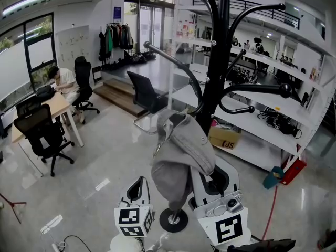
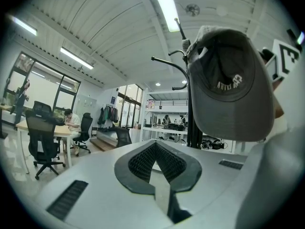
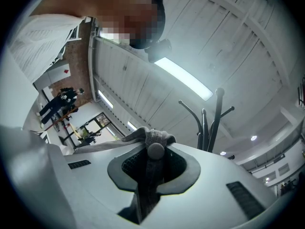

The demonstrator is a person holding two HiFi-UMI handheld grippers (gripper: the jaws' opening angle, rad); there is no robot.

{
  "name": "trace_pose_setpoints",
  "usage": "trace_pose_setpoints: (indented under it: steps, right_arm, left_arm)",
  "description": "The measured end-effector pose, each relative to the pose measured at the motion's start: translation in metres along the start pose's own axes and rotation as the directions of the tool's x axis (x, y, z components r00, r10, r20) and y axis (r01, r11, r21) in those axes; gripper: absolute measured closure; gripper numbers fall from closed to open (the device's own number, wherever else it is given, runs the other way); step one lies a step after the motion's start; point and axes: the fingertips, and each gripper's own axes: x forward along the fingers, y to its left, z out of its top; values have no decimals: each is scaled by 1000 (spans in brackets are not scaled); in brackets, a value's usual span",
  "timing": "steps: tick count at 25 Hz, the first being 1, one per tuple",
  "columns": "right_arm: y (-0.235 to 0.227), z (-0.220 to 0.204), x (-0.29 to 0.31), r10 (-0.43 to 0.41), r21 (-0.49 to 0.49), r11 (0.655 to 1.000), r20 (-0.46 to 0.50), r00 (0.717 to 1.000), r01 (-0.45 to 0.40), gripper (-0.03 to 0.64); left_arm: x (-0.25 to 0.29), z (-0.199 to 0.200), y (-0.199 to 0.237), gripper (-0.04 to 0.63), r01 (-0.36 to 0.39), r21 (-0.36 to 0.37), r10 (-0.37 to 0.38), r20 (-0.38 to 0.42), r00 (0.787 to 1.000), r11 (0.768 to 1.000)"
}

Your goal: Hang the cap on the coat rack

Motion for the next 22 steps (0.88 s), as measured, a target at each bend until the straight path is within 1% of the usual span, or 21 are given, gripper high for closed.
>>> trace_pose_setpoints:
  steps: [6,9,15,22]
  right_arm:
    - [-8,8,2,-27,-22,999,16,1000,28,572]
    - [-11,4,5,-34,-40,999,-7,999,34,572]
    - [-13,-9,8,-40,-13,999,-43,998,39,571]
    - [-10,-10,11,-34,-25,999,-48,998,33,572]
  left_arm:
    - [3,0,2,595,1,-2,-1,1,1000,1000]
    - [4,-1,3,594,0,-5,0,0,1000,1000]
    - [5,-2,6,595,4,-5,-4,-3,1000,1000]
    - [7,-3,5,595,12,-6,-12,-9,1000,1000]
